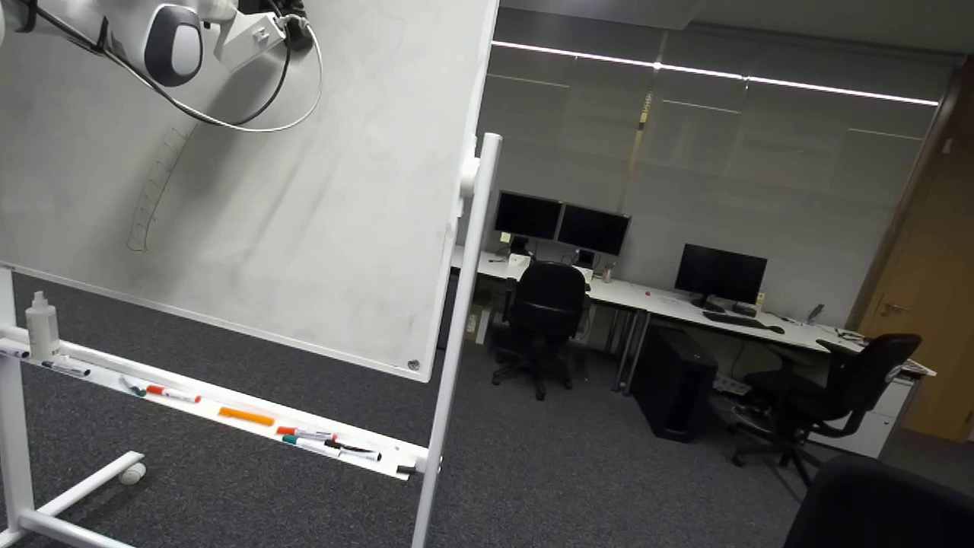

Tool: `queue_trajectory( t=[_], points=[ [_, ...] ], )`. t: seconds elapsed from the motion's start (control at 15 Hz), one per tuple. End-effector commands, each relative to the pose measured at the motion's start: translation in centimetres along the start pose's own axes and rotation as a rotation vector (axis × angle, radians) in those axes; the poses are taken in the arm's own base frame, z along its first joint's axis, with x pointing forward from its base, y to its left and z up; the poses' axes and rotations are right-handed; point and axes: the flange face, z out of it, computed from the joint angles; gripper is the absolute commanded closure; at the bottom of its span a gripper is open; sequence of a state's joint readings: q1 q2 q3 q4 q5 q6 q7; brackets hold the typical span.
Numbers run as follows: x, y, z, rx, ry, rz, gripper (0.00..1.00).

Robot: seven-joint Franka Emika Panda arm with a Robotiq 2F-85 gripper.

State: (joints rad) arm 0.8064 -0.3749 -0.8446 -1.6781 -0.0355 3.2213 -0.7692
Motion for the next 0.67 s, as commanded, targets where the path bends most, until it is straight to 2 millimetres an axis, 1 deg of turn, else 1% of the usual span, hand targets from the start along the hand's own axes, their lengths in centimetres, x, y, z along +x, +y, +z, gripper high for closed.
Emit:
queue_trajectory(
  t=[0.0,0.27,0.47,0.6],
  points=[
    [0.8,-3.9,1.6,0.078,0.006,-0.016,0.7],
    [1.8,-9.0,1.8,0.186,0.026,-0.037,0.7],
    [2.2,-12.8,1.2,0.274,0.036,-0.058,0.7],
    [2.1,-15.1,0.5,0.33,0.041,-0.062,0.7]
  ],
)
